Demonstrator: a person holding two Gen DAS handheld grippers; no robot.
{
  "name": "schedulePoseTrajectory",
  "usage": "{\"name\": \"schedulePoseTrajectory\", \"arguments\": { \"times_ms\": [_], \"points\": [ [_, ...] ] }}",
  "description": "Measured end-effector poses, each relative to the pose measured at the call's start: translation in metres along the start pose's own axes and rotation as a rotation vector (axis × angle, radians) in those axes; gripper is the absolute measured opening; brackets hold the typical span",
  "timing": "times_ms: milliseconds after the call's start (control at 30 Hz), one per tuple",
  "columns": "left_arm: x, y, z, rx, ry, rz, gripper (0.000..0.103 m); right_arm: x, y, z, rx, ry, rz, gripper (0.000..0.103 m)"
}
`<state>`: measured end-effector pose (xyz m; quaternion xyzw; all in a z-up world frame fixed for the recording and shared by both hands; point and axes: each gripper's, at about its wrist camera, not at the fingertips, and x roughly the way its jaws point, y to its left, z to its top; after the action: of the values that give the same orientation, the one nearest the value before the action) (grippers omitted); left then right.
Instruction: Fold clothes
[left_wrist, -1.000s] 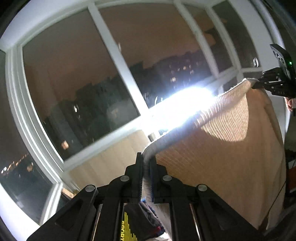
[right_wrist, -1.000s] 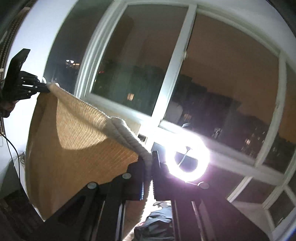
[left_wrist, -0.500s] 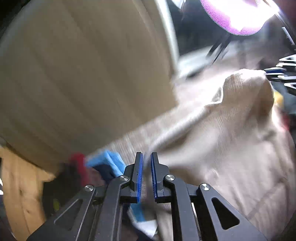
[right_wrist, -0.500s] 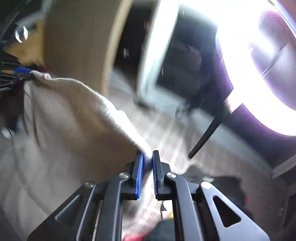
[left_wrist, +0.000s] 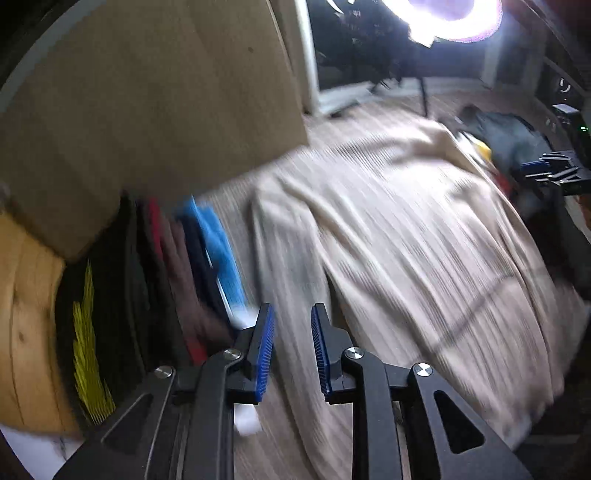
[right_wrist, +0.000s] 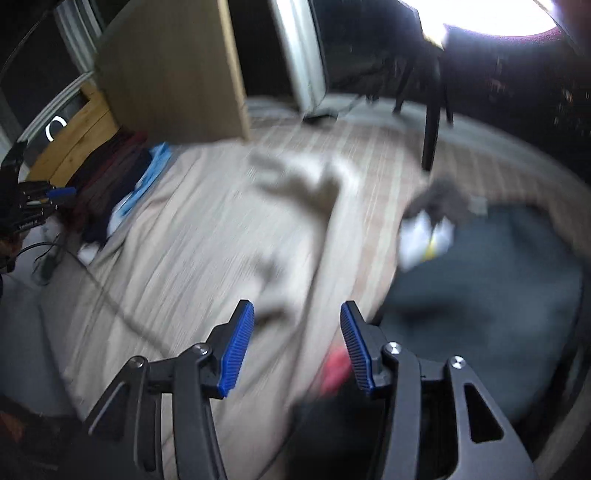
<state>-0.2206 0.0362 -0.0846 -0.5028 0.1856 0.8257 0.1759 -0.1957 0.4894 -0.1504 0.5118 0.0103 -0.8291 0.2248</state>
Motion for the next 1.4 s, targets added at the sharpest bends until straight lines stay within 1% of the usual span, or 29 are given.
{"name": "schedulePoseTrajectory", "arguments": {
  "times_ms": [67, 133, 167, 267, 333, 433, 500, 533, 600, 667, 733, 800, 933, 967, 1033, 1067, 1133, 1200, 1233, 1300, 1400],
  "points": [
    [-0.006, -0.011, -0.034, -0.019, 0.03, -0.056, 0.021, -0.003, 0.011, -0.03, 0.022, 0.021, 0.014, 0.048],
    [-0.025, -0.016, -0.062, -0.041, 0.039, -0.075, 0.021, 0.0, 0.02, -0.056, 0.061, 0.049, 0.029, 0.048],
    [-0.034, -0.018, -0.075, -0.052, 0.043, -0.084, 0.021, 0.001, 0.023, -0.064, 0.078, 0.055, 0.035, 0.048],
    [-0.063, -0.01, -0.104, -0.095, 0.028, -0.072, 0.02, -0.004, 0.035, -0.088, 0.102, 0.06, 0.041, 0.048],
    [-0.071, -0.006, -0.116, -0.114, 0.034, -0.113, 0.021, -0.007, 0.041, -0.105, 0.113, 0.077, 0.048, 0.049],
    [-0.049, -0.021, -0.128, -0.146, 0.054, -0.25, 0.023, 0.007, 0.044, -0.126, 0.158, 0.124, 0.013, 0.05],
    [-0.015, -0.045, -0.134, -0.148, 0.102, -0.351, 0.023, 0.015, 0.046, -0.139, 0.188, 0.146, 0.001, 0.05],
    [0.0, -0.057, -0.138, -0.143, 0.134, -0.382, 0.023, 0.015, 0.047, -0.144, 0.197, 0.146, -0.015, 0.05],
    [0.023, -0.083, -0.149, -0.108, 0.189, -0.414, 0.023, 0.014, 0.05, -0.156, 0.223, 0.15, -0.032, 0.05],
    [0.036, -0.101, -0.154, -0.087, 0.211, -0.442, 0.023, 0.014, 0.051, -0.166, 0.252, 0.156, -0.036, 0.053],
    [0.04, -0.109, -0.156, -0.073, 0.218, -0.449, 0.023, 0.014, 0.053, -0.174, 0.276, 0.16, -0.04, 0.057],
    [0.046, -0.116, -0.155, -0.046, 0.229, -0.447, 0.023, 0.013, 0.054, -0.178, 0.277, 0.145, -0.05, 0.06],
    [0.047, -0.125, -0.151, -0.01, 0.232, -0.447, 0.023, 0.014, 0.057, -0.175, 0.274, 0.124, -0.058, 0.06],
    [0.048, -0.127, -0.15, -0.005, 0.232, -0.446, 0.023, 0.016, 0.06, -0.174, 0.248, 0.116, -0.055, 0.055],
    [0.051, -0.128, -0.15, -0.002, 0.234, -0.443, 0.023, 0.019, 0.069, -0.171, 0.189, 0.113, -0.068, 0.021],
    [0.051, -0.131, -0.15, -0.003, 0.232, -0.443, 0.023, 0.02, 0.073, -0.17, 0.161, 0.116, -0.079, 0.009],
    [0.053, -0.135, -0.149, -0.005, 0.228, -0.445, 0.023, 0.015, 0.074, -0.166, 0.158, 0.106, -0.073, 0.009],
    [0.054, -0.14, -0.149, -0.008, 0.223, -0.446, 0.023, -0.006, 0.075, -0.157, 0.14, 0.068, -0.074, 0.008],
    [0.053, -0.14, -0.15, -0.014, 0.222, -0.447, 0.023, -0.02, 0.075, -0.151, 0.126, 0.045, -0.094, 0.008],
    [0.052, -0.138, -0.152, -0.029, 0.22, -0.449, 0.023, -0.059, 0.071, -0.137, 0.079, -0.009, -0.16, 0.008],
    [0.049, -0.135, -0.156, -0.05, 0.216, -0.44, 0.024, -0.11, 0.038, -0.118, 0.074, -0.049, -0.365, 0.008]
  ]
}}
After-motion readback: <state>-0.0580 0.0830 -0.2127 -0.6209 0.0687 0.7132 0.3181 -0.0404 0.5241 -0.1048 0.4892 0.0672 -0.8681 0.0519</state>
